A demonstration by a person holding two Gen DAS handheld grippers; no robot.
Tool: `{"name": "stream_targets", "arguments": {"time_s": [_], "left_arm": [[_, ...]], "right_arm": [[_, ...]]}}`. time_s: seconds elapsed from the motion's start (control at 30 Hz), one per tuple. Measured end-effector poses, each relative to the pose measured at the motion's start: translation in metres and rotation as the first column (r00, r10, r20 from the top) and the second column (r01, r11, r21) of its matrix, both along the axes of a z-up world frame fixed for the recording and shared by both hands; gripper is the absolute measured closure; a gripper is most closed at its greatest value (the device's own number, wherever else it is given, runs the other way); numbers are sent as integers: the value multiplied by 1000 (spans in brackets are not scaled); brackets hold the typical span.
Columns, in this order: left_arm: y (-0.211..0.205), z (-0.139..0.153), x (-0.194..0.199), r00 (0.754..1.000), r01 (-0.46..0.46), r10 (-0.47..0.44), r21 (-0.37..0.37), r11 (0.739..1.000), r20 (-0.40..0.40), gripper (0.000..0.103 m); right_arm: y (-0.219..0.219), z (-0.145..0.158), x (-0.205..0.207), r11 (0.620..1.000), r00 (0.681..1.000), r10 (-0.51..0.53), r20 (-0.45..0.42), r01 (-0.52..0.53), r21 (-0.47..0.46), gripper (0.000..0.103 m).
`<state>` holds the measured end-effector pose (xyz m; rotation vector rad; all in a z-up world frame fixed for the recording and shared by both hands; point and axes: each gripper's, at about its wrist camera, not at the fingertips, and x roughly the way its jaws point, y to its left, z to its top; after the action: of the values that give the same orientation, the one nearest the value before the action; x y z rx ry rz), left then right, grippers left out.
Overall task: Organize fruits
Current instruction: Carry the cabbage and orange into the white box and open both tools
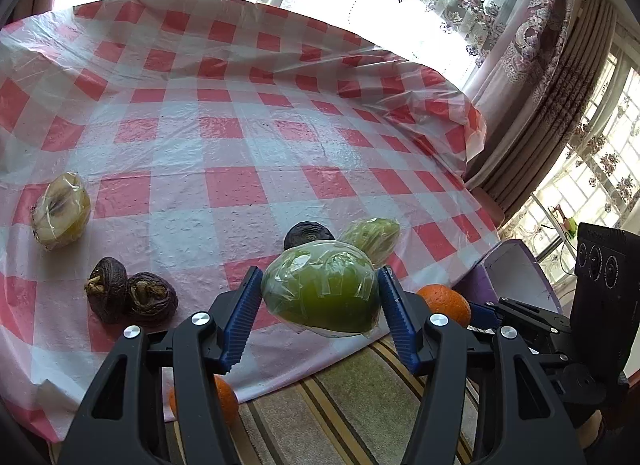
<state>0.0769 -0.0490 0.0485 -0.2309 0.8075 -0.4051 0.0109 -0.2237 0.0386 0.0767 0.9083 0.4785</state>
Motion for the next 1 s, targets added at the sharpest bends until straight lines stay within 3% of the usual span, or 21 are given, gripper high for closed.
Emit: {"name": "stream_targets", "arguments": {"time_s": [0.53, 0.83, 1.0], "left_arm": [[-83, 5, -1, 989, 149, -150, 50, 988, 6, 46], [-150, 6, 2, 965, 259, -261, 90, 962, 12, 46], [-189, 6, 3, 944, 324, -328, 122, 938, 16, 46]], "right_arm": [[-104, 11, -2, 980, 980, -197, 23, 196, 19, 58], [-180, 10, 1, 937, 936, -350, 30, 350, 6, 58], [-217, 5, 4, 904, 905, -423, 44, 424, -47, 58]]}}
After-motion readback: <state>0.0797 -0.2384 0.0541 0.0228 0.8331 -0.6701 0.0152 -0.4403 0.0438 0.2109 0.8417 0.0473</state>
